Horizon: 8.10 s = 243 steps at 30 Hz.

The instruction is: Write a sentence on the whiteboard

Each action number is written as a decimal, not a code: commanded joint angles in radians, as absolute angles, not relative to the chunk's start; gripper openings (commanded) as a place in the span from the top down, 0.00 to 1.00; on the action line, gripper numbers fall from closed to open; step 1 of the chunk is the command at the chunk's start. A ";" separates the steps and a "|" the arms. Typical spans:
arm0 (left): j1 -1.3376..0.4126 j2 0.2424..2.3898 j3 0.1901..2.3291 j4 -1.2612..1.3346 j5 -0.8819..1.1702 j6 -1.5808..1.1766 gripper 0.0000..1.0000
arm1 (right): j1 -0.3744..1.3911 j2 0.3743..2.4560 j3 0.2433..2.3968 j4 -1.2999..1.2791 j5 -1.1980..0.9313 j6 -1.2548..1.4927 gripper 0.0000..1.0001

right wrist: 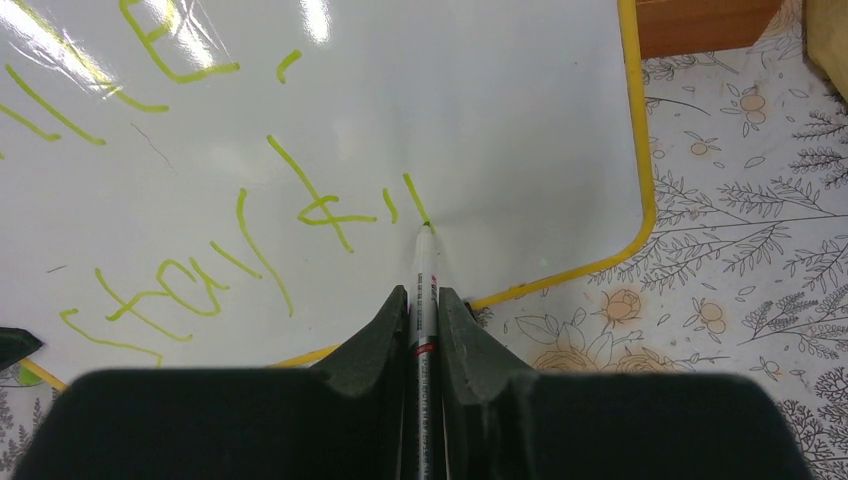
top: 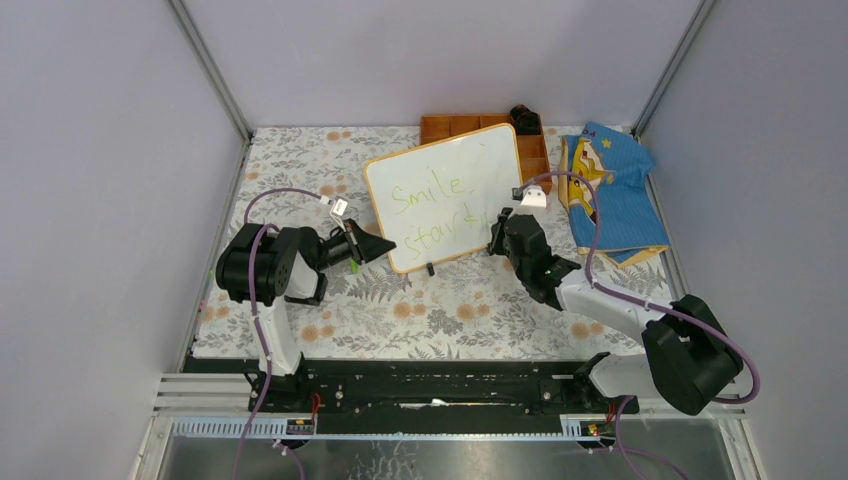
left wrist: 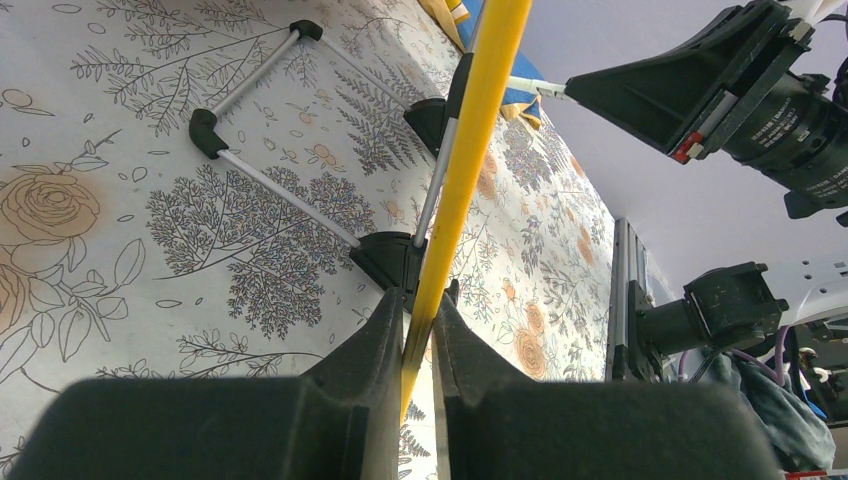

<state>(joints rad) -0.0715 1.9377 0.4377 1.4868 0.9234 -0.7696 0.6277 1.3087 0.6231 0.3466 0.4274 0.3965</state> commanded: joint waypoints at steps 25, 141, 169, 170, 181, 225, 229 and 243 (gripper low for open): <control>-0.072 1.945 0.437 1.376 0.886 -0.750 1.00 | 0.582 1.339 0.741 0.364 0.459 0.365 1.00; -0.074 1.944 0.442 1.358 0.884 -0.746 1.00 | 0.501 1.321 0.732 0.340 0.435 0.434 1.00; -0.078 1.941 0.442 1.348 0.884 -0.738 1.00 | 0.501 1.301 0.689 0.337 0.433 0.437 1.00; -0.078 1.941 0.443 1.348 0.885 -0.738 1.00 | 0.501 1.304 0.695 0.336 0.433 0.436 1.00; -0.078 1.941 0.442 1.348 0.885 -0.738 1.00 | 0.501 1.315 0.740 0.337 0.415 0.430 1.00; -0.078 1.941 0.443 1.345 0.884 -0.736 1.00 | 0.502 1.303 0.676 0.291 0.376 0.426 1.00; -0.078 1.940 0.443 1.344 0.885 -0.736 1.00 | 0.501 1.304 0.680 0.274 0.404 0.426 1.00; -0.078 1.941 0.443 1.344 0.885 -0.736 1.00 | 0.501 1.313 0.703 0.278 0.463 0.429 1.00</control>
